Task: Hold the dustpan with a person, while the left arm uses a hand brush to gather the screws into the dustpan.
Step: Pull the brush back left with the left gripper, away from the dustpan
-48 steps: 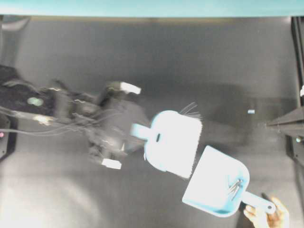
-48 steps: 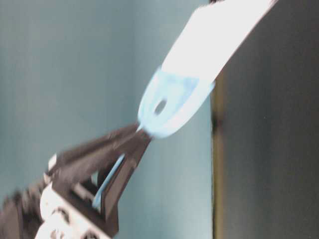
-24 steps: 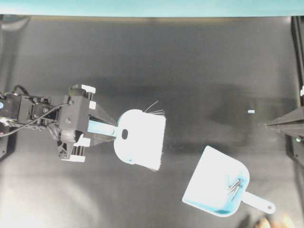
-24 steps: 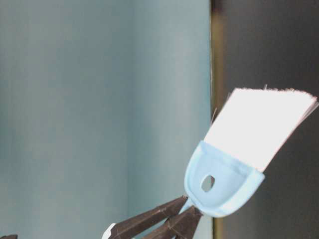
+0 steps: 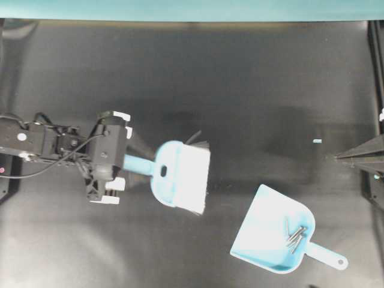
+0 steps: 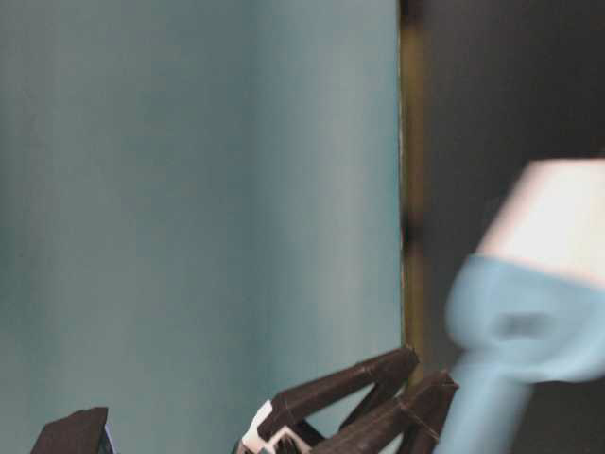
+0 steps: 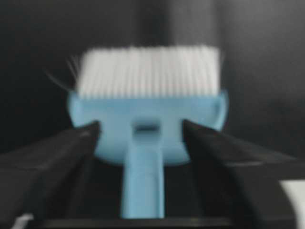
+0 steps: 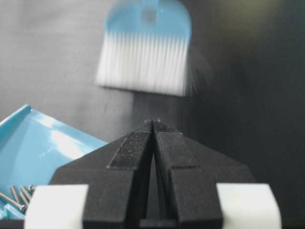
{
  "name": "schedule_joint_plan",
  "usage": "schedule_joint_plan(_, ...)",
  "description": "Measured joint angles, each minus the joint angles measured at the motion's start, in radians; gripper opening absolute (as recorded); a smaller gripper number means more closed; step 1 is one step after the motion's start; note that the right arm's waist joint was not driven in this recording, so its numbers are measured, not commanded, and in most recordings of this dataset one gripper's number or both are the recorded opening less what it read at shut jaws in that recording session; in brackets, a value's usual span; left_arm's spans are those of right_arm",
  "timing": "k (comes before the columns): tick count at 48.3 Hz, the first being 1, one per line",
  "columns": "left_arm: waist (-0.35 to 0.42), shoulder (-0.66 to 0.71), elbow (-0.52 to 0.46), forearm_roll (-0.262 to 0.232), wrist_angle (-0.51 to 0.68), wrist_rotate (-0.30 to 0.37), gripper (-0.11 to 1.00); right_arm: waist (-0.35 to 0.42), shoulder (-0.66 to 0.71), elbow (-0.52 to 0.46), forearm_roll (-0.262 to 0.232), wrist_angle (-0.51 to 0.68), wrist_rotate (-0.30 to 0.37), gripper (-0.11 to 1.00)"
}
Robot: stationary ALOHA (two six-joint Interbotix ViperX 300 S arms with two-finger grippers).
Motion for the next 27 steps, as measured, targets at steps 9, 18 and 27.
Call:
schedule_joint_plan(9, -0.002, 0.0, 0.0, 0.002, 0.0, 0.0, 0.87, 0.002, 0.0, 0.002, 0.0, 0.0, 0.0, 0.0)
schedule_joint_plan(18, -0.002, -0.005, 0.006, 0.002, 0.0, -0.002, 0.87, 0.002, -0.002, 0.003, 0.0, 0.0, 0.0, 0.0)
schedule_joint_plan(27, -0.002, -0.037, 0.023, 0.002, 0.0, -0.002, 0.86, 0.0, -0.002, 0.003, 0.0, 0.0, 0.0, 0.0)
